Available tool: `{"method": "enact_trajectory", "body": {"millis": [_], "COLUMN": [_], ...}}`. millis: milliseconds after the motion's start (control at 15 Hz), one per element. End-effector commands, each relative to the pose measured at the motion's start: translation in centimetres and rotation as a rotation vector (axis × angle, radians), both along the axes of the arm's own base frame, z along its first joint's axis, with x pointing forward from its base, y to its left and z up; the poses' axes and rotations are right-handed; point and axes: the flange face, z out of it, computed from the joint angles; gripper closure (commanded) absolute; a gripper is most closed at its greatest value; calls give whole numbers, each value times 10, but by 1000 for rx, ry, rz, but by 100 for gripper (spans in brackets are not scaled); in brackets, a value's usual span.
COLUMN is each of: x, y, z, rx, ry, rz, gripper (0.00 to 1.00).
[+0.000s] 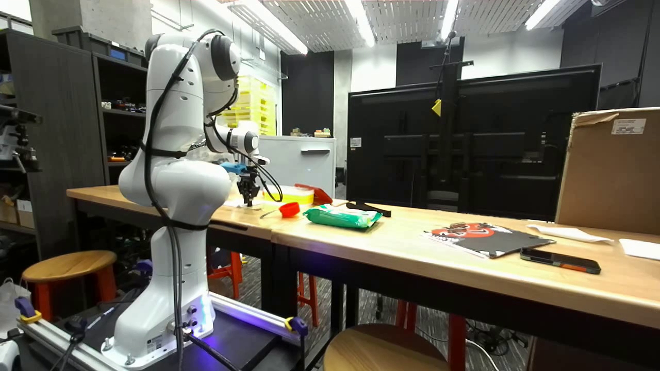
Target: Slide the paper forward
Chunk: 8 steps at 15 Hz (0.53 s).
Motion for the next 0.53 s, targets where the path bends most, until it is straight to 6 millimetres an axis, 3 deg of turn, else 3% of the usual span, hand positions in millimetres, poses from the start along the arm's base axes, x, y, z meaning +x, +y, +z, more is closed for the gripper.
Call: {"method": "enact_trajectory", "body": {"millis": [0,467], "x": [1,0], "y": [1,-1], "z": [3,5], "rx": [0,-14], "ry": [12,31], "rz": [-1,-15], "gripper": [100,100]}}
